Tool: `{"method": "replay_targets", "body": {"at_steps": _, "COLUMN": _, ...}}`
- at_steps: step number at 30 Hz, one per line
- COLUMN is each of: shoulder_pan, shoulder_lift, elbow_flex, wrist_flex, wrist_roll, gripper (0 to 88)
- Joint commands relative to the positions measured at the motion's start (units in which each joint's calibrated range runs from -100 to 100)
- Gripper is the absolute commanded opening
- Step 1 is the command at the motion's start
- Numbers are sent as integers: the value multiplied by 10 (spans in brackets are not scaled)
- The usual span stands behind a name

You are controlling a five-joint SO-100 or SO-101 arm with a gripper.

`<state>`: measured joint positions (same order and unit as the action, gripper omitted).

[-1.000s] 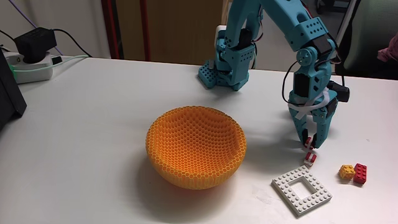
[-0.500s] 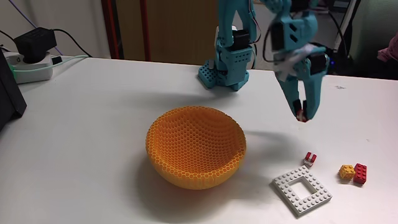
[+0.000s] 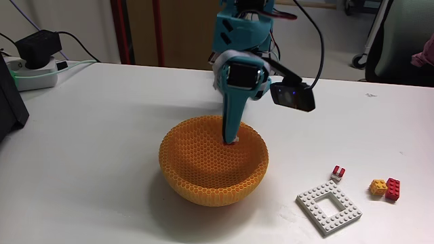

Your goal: Pick only small cubed objects and place them into the bowl

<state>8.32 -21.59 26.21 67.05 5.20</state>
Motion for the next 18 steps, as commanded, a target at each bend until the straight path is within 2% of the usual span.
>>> {"method": "replay_targets", "body": {"at_steps": 1, "shoulder_pan": 20, "shoulder_lift": 61, "elbow_flex": -40, "wrist_flex": -4, "wrist_roll": -9, "gripper": 121}}
{"method": "replay_targets", "body": {"at_steps": 6, "shoulder_pan": 36, "shoulder_lift": 106, "elbow_flex": -75, "wrist_flex": 30, "wrist_roll": -13, "gripper": 246}}
{"method": "replay_targets", "body": {"at_steps": 12, "shoulder_pan": 14, "shoulder_lift": 31, "elbow_flex": -87, "wrist_flex": 84, "wrist_roll": 3, "gripper": 239}}
{"method": "replay_targets", "body": {"at_steps": 15, "shoulder_pan": -80, "shoulder_lift": -45, "elbow_flex": -101, "wrist_flex": 130, "wrist_roll": 5, "gripper": 207}}
{"method": "replay_targets", "body": {"at_steps": 18, "shoulder_pan": -235, "shoulder_lift": -74, "elbow_flex": -105, "wrist_flex": 164, "wrist_roll": -4, "gripper": 167}}
